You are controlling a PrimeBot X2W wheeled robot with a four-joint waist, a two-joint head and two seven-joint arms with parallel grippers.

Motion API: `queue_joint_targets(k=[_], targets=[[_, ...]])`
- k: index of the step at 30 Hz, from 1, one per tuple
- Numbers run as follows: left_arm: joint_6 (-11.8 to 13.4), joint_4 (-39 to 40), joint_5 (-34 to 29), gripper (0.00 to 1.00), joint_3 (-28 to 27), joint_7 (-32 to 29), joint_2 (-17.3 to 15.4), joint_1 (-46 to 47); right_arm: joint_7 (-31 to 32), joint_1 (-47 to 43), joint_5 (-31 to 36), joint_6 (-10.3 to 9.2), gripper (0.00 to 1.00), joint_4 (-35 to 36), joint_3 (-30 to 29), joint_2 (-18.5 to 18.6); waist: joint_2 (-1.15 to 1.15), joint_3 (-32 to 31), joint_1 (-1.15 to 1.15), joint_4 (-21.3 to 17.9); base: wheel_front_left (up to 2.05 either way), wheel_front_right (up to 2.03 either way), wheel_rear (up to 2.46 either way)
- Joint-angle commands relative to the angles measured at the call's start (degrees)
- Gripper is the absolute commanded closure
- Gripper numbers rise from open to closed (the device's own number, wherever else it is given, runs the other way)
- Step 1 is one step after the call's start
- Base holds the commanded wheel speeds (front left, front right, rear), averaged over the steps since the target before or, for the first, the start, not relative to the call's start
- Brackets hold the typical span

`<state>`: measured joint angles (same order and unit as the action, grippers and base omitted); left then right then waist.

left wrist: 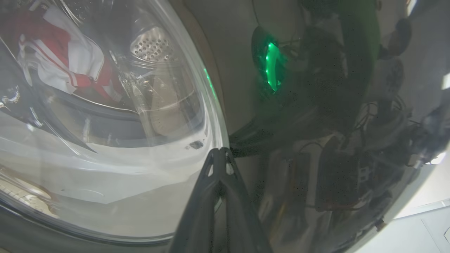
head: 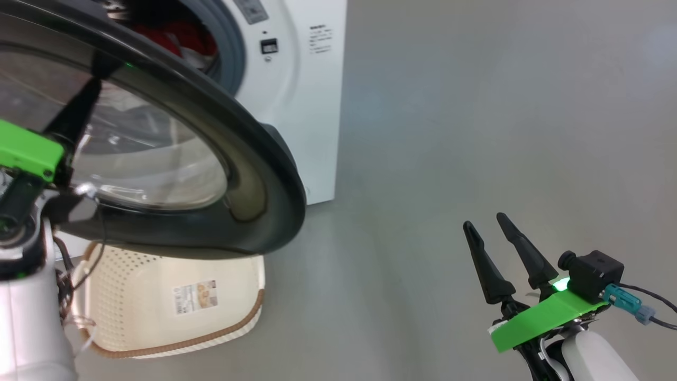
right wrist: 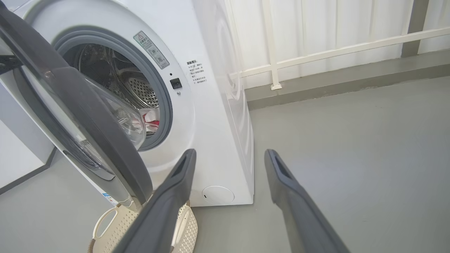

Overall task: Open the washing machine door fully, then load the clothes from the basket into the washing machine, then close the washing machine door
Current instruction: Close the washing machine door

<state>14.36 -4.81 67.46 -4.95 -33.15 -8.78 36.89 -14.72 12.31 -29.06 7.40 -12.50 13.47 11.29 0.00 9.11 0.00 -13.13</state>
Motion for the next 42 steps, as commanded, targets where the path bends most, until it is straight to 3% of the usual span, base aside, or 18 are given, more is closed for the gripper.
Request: queue_joint_targets(k=[1,29,36,42], targets=[[-0.87,0.48,-0.74,1.0,-1.69,0.7,-2.37,3.58,-0.28,1.73,-0.43,0.09,0.0,1.56,0.84,0.04,0.0,1.38,0.0,-1.68,0.0,0.0,0.0],[-7.21,-15.23,-3.25,1.0,-3.18,8.75,-4.76,14.24,-0.28,3.27,-0.37,0.09,0.0,1.95,1.03,-1.49,0.0,4.77,0.0,-6.42,0.0,0.0,0.0],[-8.18,-16.83,-2.68,1.0,-3.4,8.94,-4.61,13.79,-0.28,2.91,-0.15,0.09,0.0,1.59,0.87,-1.16,0.0,3.64,0.0,-5.63,0.0,0.0,0.0],[-8.88,-13.78,-1.52,1.0,-1.85,6.25,-3.18,9.63,-0.28,2.05,-0.09,0.09,0.0,1.29,0.9,0.31,0.0,1.24,0.0,-1.23,0.0,0.0,0.0]])
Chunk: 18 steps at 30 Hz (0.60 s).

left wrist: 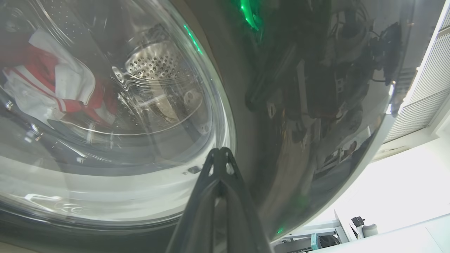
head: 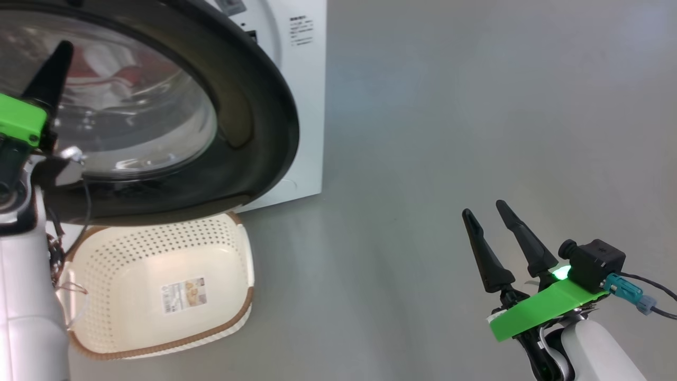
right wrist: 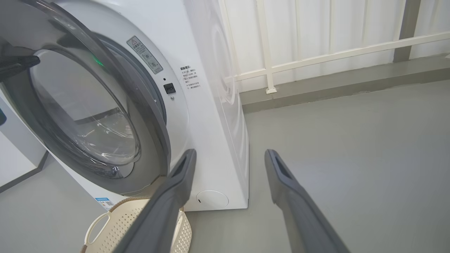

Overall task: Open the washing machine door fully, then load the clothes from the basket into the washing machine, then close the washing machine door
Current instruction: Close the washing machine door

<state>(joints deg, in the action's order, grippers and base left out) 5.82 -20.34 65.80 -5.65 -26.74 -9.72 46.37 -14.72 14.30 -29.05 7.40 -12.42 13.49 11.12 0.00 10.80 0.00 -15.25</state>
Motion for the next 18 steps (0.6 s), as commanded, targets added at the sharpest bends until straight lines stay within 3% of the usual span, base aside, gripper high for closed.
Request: queue_joint_targets(k=[1,2,3,4,5,6,10,18], targets=[[-0.28,2.4,0.24,1.0,-0.98,-0.49,-2.13,-0.27,-0.28,0.05,-0.09,0.09,0.0,1.24,0.85,0.6,0.0,-0.49,0.0,1.38,0.0,0.0,0.0],[-0.26,3.04,0.32,1.0,-0.8,-0.83,-2.06,-0.71,-0.28,0.05,-0.09,0.09,0.0,1.26,0.77,0.7,0.0,-0.51,0.0,1.9,0.0,0.0,0.0],[-0.22,3.67,0.29,0.88,-0.61,-1.11,-2.06,-1.18,-0.28,0.07,-0.07,0.09,0.0,1.3,0.68,0.78,0.0,-0.52,0.0,2.42,0.0,0.0,0.0],[-0.25,4.27,0.34,0.6,-0.46,-1.4,-2.05,-1.73,-0.28,0.11,-0.07,0.09,0.0,1.35,0.6,0.82,0.0,-0.57,0.0,2.9,0.0,0.0,0.0],[-0.28,4.84,0.47,0.11,-0.38,-1.74,-2.03,-2.35,-0.28,0.14,-0.04,0.09,0.0,1.37,0.57,0.86,0.0,-0.65,0.0,3.38,0.0,0.0,0.0],[-0.27,5.37,0.54,0.0,-0.41,-1.92,-2.11,-3.03,-0.28,0.18,-0.02,0.09,0.0,1.38,0.57,0.88,0.0,-0.74,0.0,3.82,0.0,0.0,0.0],[-0.96,7.2,0.48,0.0,-0.97,-1.67,-2.73,-6.25,-0.28,0.21,0.09,0.09,0.0,1.36,0.53,0.98,0.0,-1.25,0.0,5.36,0.0,0.0,0.0],[-5.98,11.01,-4.58,0.0,0.39,2.45,-5.33,-13.34,-0.28,-0.1,0.16,0.09,0.0,1.29,0.11,1.66,0.0,-2.45,0.0,7.51,0.0,0.0,0.0]])
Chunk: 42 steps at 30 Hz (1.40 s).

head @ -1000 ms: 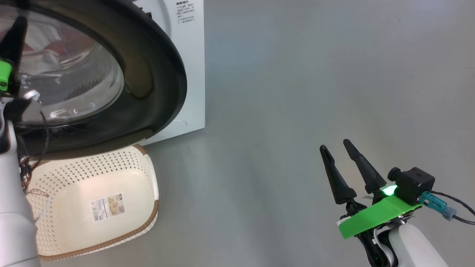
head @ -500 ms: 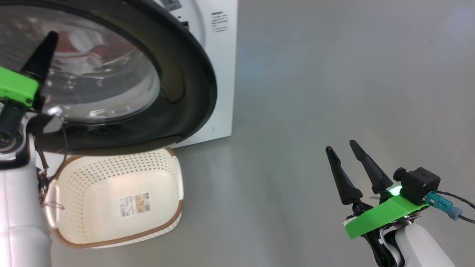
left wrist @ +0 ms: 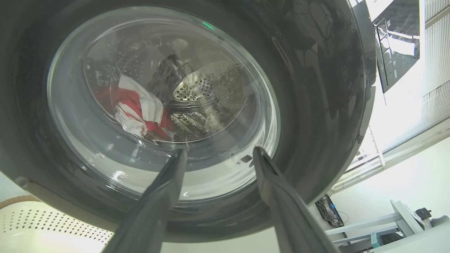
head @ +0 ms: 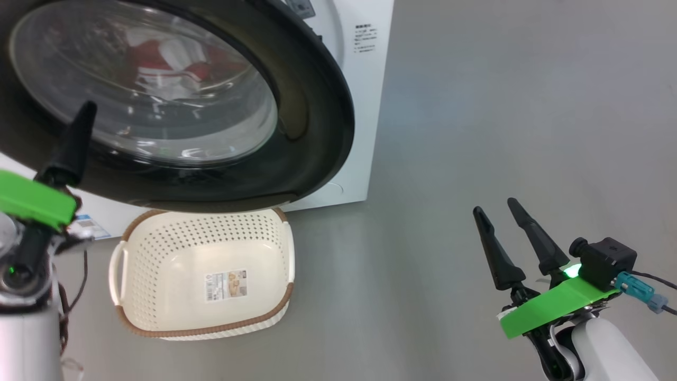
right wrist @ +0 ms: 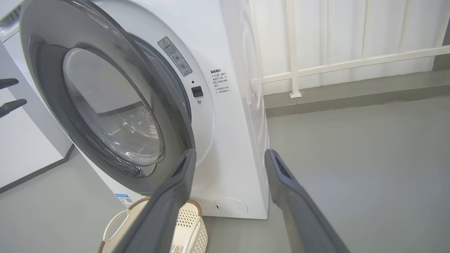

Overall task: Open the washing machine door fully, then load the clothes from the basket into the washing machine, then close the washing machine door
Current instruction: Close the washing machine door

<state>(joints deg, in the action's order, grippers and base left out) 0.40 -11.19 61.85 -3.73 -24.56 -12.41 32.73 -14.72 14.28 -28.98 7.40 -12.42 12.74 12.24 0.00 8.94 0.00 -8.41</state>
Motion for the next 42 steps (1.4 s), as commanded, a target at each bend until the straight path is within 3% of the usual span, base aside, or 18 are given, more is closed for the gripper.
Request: queue_joint_targets(k=[1,9,15,28,36,42], targets=[[-1.27,2.41,-1.26,0.0,-1.3,0.98,-2.75,-0.77,-0.28,-0.17,0.09,0.09,0.0,1.31,0.71,0.66,0.0,-0.73,0.0,0.97,0.0,0.0,0.0],[-4.61,8.6,-7.16,0.0,-0.22,8.28,-3.15,-9.7,-0.28,-0.58,0.24,0.09,0.0,1.77,0.14,1.05,0.0,-1.38,0.0,2.56,0.0,0.0,0.0],[-5.7,13.07,-12.68,0.0,0.21,16.0,-2.71,-16.47,-0.28,-1.11,0.46,0.09,0.0,2.26,-0.62,1.3,0.0,-1.39,0.0,3.51,0.0,0.0,0.0],[-6.32,13.68,-17.96,0.0,-2.14,29.8,-0.36,-27.42,-0.28,-1.85,0.76,0.09,0.0,2.5,-1.07,1.48,0.0,-2.66,0.0,4.07,0.0,0.0,0.0],[-6.49,12.33,-25.84,0.0,0.54,37.1,0.61,-31.9,-0.28,-2.31,0.56,0.09,0.0,2.39,-1.29,1.98,0.0,-3.49,0.0,4.54,0.0,0.0,0.0],[-6.0,10.65,-31.86,0.0,1.66,39.17,2.22,-33.94,-0.28,-2.49,0.38,0.09,0.0,2.32,-1.56,2.16,0.0,-3.72,0.0,4.88,0.0,0.0,0.0]])
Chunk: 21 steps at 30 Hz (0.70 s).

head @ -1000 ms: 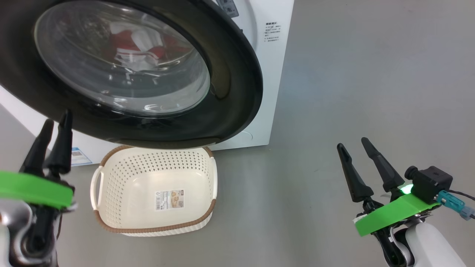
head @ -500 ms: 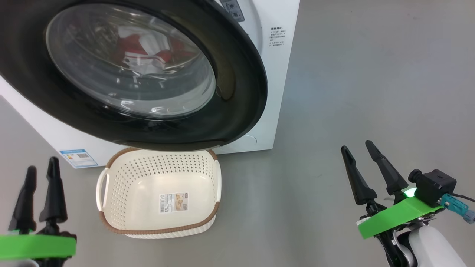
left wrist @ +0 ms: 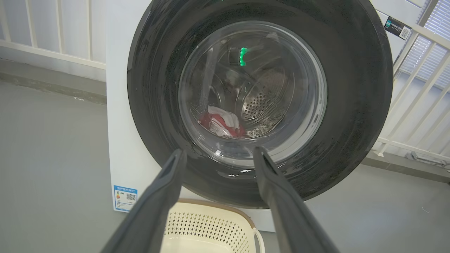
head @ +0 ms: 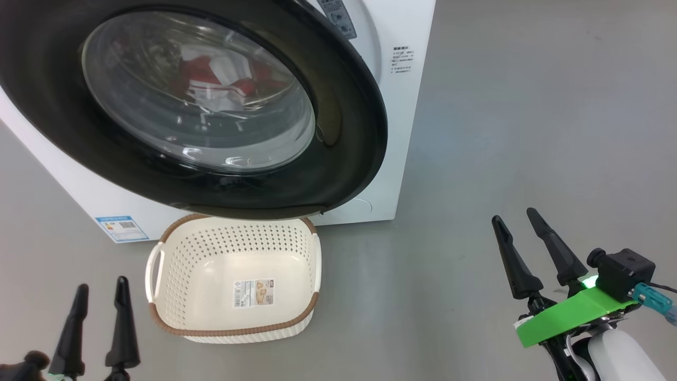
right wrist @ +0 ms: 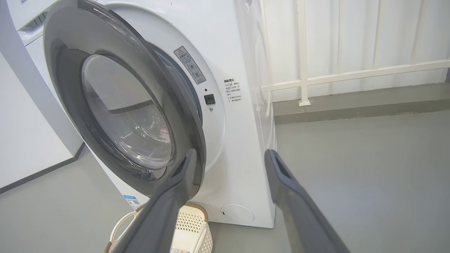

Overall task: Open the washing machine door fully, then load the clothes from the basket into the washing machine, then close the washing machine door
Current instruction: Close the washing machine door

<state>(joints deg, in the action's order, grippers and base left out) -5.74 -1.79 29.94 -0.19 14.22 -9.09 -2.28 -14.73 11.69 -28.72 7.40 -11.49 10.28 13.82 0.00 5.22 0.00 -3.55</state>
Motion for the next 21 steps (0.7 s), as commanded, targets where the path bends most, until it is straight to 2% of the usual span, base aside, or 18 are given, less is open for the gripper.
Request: queue_joint_targets(k=[1,10,21], targets=[[0.22,0.91,-1.96,0.0,-1.9,0.63,-0.31,0.71,-0.27,-0.07,0.15,0.09,0.0,1.46,0.79,0.64,0.0,-0.06,0.0,0.22,0.0,0.0,0.0],[-0.54,1.78,-7.87,0.0,-3.53,0.76,3.17,-0.15,-0.27,-0.74,0.0,0.09,0.0,1.41,-0.13,1.04,0.0,-0.59,0.0,1.04,0.0,0.0,0.0],[-1.43,2.15,-10.59,0.0,-4.72,0.77,4.79,-0.21,-0.27,-1.05,0.29,0.09,0.0,1.34,0.26,1.14,0.0,-0.77,0.0,1.29,0.0,0.0,0.0]])
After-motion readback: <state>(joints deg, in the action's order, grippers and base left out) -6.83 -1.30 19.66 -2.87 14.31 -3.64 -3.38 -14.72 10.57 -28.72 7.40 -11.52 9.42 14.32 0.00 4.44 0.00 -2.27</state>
